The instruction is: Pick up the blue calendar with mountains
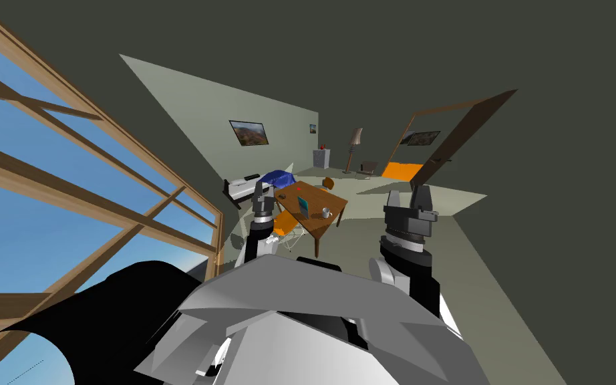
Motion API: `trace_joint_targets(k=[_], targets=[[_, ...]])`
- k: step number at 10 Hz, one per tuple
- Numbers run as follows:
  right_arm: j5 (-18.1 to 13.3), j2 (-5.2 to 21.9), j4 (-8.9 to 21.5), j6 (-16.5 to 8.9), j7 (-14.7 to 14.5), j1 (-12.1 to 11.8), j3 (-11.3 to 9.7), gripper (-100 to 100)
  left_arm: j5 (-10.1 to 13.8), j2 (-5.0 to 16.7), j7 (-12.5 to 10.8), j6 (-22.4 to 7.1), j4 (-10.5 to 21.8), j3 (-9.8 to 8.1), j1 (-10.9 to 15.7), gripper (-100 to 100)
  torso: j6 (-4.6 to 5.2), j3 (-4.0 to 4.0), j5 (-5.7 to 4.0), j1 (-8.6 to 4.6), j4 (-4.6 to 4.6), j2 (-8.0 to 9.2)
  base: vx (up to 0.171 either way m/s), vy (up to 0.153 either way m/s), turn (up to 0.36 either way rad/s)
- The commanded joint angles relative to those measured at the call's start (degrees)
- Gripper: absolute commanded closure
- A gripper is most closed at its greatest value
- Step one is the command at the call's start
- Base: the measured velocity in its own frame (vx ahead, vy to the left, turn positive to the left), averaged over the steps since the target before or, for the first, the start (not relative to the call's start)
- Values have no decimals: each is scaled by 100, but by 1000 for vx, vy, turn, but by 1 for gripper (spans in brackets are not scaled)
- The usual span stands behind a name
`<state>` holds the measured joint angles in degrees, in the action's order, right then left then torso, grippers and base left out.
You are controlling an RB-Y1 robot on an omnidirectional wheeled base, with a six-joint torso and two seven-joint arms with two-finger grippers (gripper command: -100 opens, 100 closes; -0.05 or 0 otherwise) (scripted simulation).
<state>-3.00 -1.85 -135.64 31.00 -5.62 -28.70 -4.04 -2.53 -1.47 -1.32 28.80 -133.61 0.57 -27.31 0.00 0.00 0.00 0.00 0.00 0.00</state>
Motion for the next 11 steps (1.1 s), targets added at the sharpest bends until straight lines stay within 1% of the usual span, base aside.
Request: trace_joint_targets(k=[1, 3, 6, 7, 9, 10, 11], targets=[[0, 0, 0, 0, 0, 0, 0, 0, 118, 198, -98, 35, 165, -21, 20, -100, 0, 0, 0, 0, 0, 0, -29, -67, -1], [0, -1, 0, 0, 0, 0, -1, 0, 292, 402, -241, 84, 408, -51, 57, -100, 0, 7, -10, -46, 3, 12, -37, -151, 11], [0, -2, 0, 0, 0, 1, -2, 0, 668, 679, -549, 184, 896, -114, 155, -100, 1, 9, -15, -66, 3, 16, -53, -176, 8], [0, -2, 0, 0, 0, 1, -2, 0, 668, 679, -549, 184, 949, -114, 155, -100, 1, 14, -16, -73, 5, 25, -43, -127, 13], [0, -1, 0, 0, 0, 0, -1, 0, 983, 823, -806, 265, 1323, -165, 250, -100, 1, 4, -9, -37, 2, 5, -6, -112, 4], [0, -1, 0, 0, 0, 0, -1, 0, 983, 823, -806, 265, 1402, -165, 250, -100, 0, 2, -11, -50, 1, 4, -15, -117, 16], [0, -1, 0, 0, 0, 0, -1, 0, 1155, 882, -946, 307, 1614, -192, 306, -100, 0, 3, -11, -44, 1, 4, 3, -112, 6]])
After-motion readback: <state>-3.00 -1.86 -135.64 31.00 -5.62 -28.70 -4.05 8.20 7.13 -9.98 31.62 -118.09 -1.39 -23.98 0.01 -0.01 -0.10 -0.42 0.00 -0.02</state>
